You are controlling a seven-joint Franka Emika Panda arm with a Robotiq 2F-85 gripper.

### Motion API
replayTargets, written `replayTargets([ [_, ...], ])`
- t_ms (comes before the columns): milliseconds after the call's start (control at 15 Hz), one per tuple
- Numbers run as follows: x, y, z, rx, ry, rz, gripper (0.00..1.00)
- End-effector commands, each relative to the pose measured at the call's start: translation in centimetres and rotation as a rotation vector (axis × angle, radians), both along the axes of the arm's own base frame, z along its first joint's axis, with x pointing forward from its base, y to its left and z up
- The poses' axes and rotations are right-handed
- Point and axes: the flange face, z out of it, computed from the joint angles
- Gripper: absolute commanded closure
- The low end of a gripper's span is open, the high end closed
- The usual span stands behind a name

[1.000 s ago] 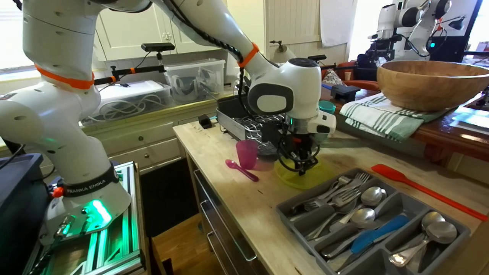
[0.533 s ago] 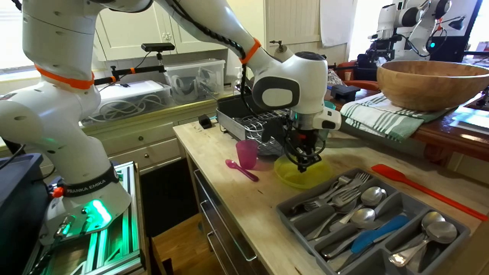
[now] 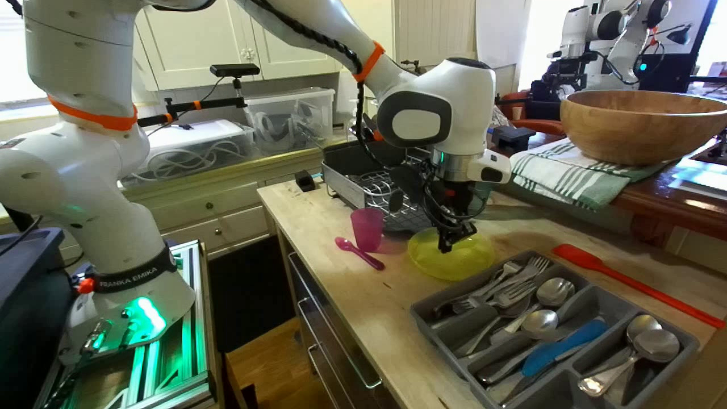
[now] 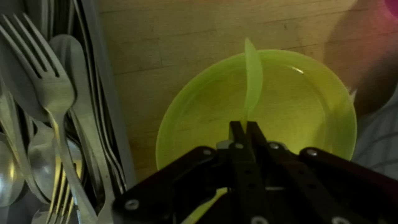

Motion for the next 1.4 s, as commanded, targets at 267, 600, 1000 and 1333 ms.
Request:
replayTargets([
  [267,-2.7,0.8,2.0,-0.074,0.083,-0.104,0.98],
  [600,-4.6,2.7,1.6,-0.120,0.132,-0.191,0.98],
  [1000,-6.8,4.1,0.4,-0.126,0.185,-0.310,0.98],
  [1333,-8.5,3.7,0.0,-0.139,0.205,-0.422,0.98],
])
